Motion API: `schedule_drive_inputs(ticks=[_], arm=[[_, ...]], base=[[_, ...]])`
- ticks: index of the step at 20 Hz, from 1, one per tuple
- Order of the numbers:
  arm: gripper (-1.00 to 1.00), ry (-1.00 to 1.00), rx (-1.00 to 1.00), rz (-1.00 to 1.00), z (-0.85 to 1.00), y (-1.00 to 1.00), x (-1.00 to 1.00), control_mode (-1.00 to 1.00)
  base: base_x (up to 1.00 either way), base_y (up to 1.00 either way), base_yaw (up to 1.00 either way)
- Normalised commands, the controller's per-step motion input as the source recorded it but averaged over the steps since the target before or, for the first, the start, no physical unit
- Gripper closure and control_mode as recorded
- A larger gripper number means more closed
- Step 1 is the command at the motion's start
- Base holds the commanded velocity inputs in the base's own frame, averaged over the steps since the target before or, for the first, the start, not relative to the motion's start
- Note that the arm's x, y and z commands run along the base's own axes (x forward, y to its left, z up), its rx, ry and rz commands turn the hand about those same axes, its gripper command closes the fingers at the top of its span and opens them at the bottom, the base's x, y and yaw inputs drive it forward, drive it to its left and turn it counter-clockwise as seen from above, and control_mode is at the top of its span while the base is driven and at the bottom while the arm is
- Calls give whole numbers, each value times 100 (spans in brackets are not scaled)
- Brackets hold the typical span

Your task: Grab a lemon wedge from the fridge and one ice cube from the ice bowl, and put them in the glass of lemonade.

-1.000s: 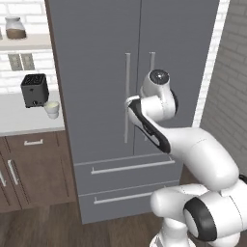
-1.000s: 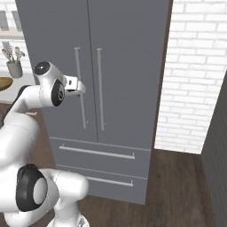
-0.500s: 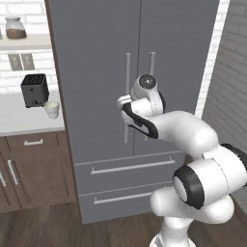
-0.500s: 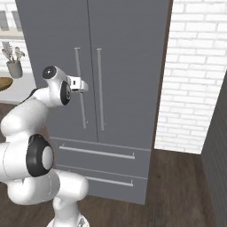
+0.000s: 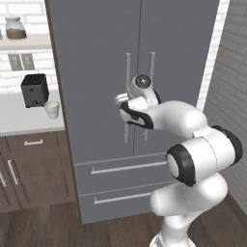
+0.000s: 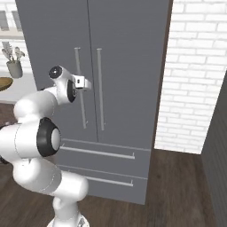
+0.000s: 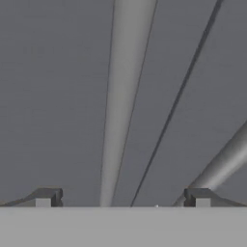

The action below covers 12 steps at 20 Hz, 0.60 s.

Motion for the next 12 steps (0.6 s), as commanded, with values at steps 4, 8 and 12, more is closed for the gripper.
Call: schedule_drive_inputs(ticks=[4, 8, 12], arm=[[-100, -1, 0, 0, -10, 13, 59, -100], [-100, 0, 0, 0, -4, 24, 50, -100], [-100, 0, 0, 0, -11, 6, 51, -100]], base=[[0, 0, 0], [0, 0, 0], [0, 0, 0]])
